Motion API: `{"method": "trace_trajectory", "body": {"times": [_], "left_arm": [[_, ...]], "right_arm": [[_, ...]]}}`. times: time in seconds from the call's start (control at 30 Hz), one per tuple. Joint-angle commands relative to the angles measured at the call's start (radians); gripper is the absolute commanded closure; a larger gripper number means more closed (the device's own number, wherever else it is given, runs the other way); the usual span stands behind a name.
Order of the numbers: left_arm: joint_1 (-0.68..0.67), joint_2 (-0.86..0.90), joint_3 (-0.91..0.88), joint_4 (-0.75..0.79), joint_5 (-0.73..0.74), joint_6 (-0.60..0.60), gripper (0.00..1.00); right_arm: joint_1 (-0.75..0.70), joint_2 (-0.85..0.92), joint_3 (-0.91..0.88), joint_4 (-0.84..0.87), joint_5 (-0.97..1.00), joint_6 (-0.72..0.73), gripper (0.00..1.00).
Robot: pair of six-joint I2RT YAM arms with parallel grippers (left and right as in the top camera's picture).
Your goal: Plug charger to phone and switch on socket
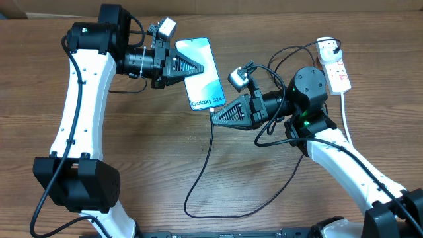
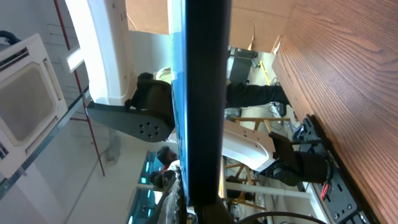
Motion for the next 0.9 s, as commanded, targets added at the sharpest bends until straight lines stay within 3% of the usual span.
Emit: {"method": "trace_trajectory", "body": {"times": [0.0,0.87], "left_arm": [[-0.002,-0.010,0.014,0.002,0.052,0.027,0.96],[-0.003,-0.010,0.014,-0.001,0.052,0.027,0.96]], "right_arm": [[-0.002,-0.021,0.006,0.008,-0.001,0.008,0.96],[0.018,-0.021,0.006,0.076,0.013,0.053,0.96]]}}
